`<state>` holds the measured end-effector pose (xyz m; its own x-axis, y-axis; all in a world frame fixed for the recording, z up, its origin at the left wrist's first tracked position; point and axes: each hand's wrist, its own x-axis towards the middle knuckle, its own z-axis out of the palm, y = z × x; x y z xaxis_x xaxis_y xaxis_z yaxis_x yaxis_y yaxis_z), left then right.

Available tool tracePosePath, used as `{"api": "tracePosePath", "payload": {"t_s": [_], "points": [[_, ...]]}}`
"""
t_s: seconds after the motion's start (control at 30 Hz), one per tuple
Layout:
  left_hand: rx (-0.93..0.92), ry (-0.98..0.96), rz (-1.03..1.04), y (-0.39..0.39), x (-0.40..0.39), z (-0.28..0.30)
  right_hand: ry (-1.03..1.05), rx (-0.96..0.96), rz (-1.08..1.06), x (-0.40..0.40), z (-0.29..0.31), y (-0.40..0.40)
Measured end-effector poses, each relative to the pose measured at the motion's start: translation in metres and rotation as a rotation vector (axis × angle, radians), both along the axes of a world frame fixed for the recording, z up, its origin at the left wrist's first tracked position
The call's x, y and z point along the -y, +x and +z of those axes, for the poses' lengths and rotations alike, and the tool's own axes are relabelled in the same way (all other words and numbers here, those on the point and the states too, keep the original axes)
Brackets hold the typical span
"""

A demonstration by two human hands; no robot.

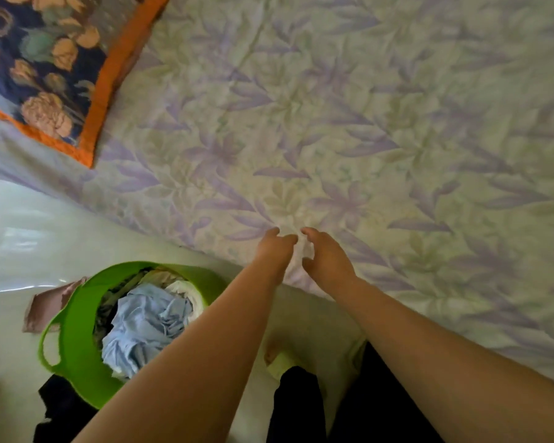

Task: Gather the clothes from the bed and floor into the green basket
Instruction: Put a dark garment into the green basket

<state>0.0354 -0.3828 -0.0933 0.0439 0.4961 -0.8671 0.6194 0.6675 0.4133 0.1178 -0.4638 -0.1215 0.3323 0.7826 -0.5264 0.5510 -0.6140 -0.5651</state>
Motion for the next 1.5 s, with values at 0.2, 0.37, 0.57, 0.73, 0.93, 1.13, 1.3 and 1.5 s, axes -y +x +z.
{"api": "tracePosePath", "payload": {"t_s": [0.2,0.37,0.57,0.73,0.93,1.13,1.3,1.5], "points": [[0.038,0.008,-0.194,0.116,0.022,0.007,0.012,0.036,-0.178,0.034,0.003,0.107],[0.045,-0.016,-0.327,0.21,0.058,0.003,0.02,0.035,-0.364,0.076,0.004,0.197],[0.105,-0.039,-0.493,0.33,0.117,0.005,-0.012,0.135,-0.608,0.154,0.001,0.32],[0.135,-0.074,-0.605,0.387,0.147,0.0,-0.067,0.275,-0.797,0.2,-0.003,0.392],[0.145,-0.082,-0.681,0.439,0.17,-0.01,-0.197,0.417,-0.89,0.238,-0.004,0.467],[0.167,-0.105,-0.645,0.473,0.167,-0.011,-0.193,0.227,-0.983,0.247,-0.019,0.52],[0.158,-0.146,-0.615,0.491,0.163,-0.009,-0.035,0.077,-1.125,0.231,-0.015,0.52],[0.169,-0.189,-0.64,0.495,0.16,-0.007,-0.298,0.585,-1.209,0.235,-0.018,0.543]]}}
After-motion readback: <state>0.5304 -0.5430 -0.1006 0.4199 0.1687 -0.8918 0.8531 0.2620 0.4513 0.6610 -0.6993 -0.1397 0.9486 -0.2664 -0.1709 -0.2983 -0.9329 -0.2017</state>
